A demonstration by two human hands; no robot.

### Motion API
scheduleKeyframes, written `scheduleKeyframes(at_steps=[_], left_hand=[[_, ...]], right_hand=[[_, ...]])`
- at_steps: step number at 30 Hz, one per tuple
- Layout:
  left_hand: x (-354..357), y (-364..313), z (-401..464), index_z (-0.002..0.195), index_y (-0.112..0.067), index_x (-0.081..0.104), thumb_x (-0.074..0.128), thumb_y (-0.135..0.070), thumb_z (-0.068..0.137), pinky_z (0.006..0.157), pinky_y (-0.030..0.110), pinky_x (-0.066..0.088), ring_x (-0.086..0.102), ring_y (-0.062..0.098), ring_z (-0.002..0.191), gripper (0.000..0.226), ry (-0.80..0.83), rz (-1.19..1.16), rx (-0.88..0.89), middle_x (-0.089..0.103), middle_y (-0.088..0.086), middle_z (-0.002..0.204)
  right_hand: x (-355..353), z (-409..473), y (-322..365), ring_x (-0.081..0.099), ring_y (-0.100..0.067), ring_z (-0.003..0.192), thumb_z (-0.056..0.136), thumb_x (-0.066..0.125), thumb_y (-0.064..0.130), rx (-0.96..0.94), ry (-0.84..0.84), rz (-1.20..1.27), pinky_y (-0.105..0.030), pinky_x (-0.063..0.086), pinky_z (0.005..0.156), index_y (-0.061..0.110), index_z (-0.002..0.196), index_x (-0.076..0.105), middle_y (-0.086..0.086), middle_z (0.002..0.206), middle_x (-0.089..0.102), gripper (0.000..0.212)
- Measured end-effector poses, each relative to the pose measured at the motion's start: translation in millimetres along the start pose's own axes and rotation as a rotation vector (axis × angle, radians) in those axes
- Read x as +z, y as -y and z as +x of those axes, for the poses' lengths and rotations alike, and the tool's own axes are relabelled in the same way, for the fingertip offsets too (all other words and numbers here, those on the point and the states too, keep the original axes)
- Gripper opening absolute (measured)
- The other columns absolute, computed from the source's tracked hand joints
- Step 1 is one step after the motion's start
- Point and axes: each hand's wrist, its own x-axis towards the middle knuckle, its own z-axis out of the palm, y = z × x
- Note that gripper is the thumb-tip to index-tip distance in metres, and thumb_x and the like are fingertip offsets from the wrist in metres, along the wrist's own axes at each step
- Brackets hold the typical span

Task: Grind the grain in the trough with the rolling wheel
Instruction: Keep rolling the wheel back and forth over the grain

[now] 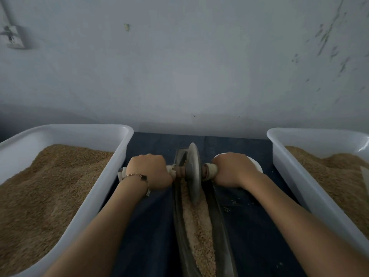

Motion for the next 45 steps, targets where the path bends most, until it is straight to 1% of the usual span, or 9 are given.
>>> scheduleKeyframes(at_steps=[4,7,11,16,22,29,34,39,45], left_hand=[[10,-6,-33,0.067,-0.027,0.045,0.052,-0.048,0.083,0.052,0.022,0.032,0.046,0.004,0.056,0.027,-0.185,0.06,0.015,0.048,-0.013,0.063],[27,-12,-83,0.07,-0.022,0.054,0.07,-0.029,0.071,0.054,0.025,0.039,0.049,0.011,0.055,0.017,-0.428,0.0,0.09,0.052,-0.009,0.064],[43,-21,-134,0.066,-0.014,0.058,0.043,-0.022,0.076,0.052,0.03,0.041,0.049,0.02,0.051,0.019,-0.65,-0.017,0.153,0.053,0.003,0.061],[37,-19,-119,0.058,-0.018,0.053,0.075,-0.019,0.049,0.045,0.028,0.036,0.047,0.016,0.044,0.024,-0.598,0.017,0.21,0.05,-0.001,0.053],[10,-6,-42,0.066,-0.024,0.051,0.051,-0.05,0.08,0.05,0.022,0.034,0.049,0.005,0.055,0.029,-0.149,0.02,-0.013,0.052,-0.011,0.061],[-14,0,6,0.059,-0.015,0.063,0.068,-0.024,0.046,0.069,0.028,0.054,0.062,0.017,0.062,0.016,0.393,-0.188,-0.103,0.064,-0.001,0.06],[-3,-13,-41,0.07,-0.023,0.055,0.058,-0.044,0.078,0.057,0.025,0.042,0.052,0.007,0.059,0.023,-0.003,0.0,-0.025,0.055,-0.009,0.066],[30,-28,-124,0.063,-0.017,0.056,0.075,-0.017,0.061,0.048,0.031,0.042,0.048,0.017,0.049,0.019,-0.63,0.027,0.174,0.051,0.0,0.058],[32,-15,-103,0.055,-0.021,0.05,0.075,-0.027,0.055,0.047,0.02,0.027,0.046,0.013,0.041,0.026,-0.508,-0.047,0.097,0.05,-0.005,0.05]], right_hand=[[15,-35,10,0.052,-0.018,0.066,0.076,0.059,0.026,-0.001,-0.275,-0.09,-0.029,0.028,0.052,0.026,0.072,0.041,0.007,0.07,0.052,0.018],[44,-77,19,0.055,-0.025,0.061,0.066,0.073,0.008,-0.109,-0.687,-0.174,-0.034,0.043,0.054,0.014,0.08,0.056,-0.005,0.07,0.058,0.023],[66,-111,15,0.053,-0.023,0.078,0.078,0.053,0.01,-0.239,-0.962,-0.19,-0.036,0.042,0.072,0.011,0.098,0.05,-0.011,0.083,0.064,0.02],[61,-105,6,0.059,-0.023,0.064,0.047,0.084,0.008,-0.25,-0.844,-0.133,-0.033,0.045,0.06,0.015,0.091,0.051,-0.006,0.074,0.064,0.055],[16,-30,1,0.05,-0.017,0.066,0.073,0.057,0.028,-0.024,-0.252,-0.183,-0.027,0.024,0.048,0.025,0.068,0.037,0.007,0.07,0.053,0.021],[-8,6,-2,0.058,-0.013,0.07,0.073,0.059,0.024,0.021,0.189,0.016,-0.026,0.036,0.051,0.024,0.073,0.058,0.002,0.077,0.062,0.001],[21,-41,4,0.051,-0.015,0.061,0.075,0.058,0.027,0.017,-0.241,-0.091,-0.026,0.026,0.048,0.026,0.065,0.04,0.006,0.067,0.053,0.021],[61,-107,2,0.059,-0.025,0.06,0.051,0.084,0.009,-0.244,-0.804,-0.102,-0.034,0.049,0.057,0.014,0.088,0.051,-0.008,0.071,0.063,0.05],[25,-84,14,0.052,-0.022,0.048,0.041,0.081,0.017,-0.244,-0.631,-0.194,-0.019,0.022,0.046,0.02,0.066,0.053,0.001,0.058,0.055,0.038]])
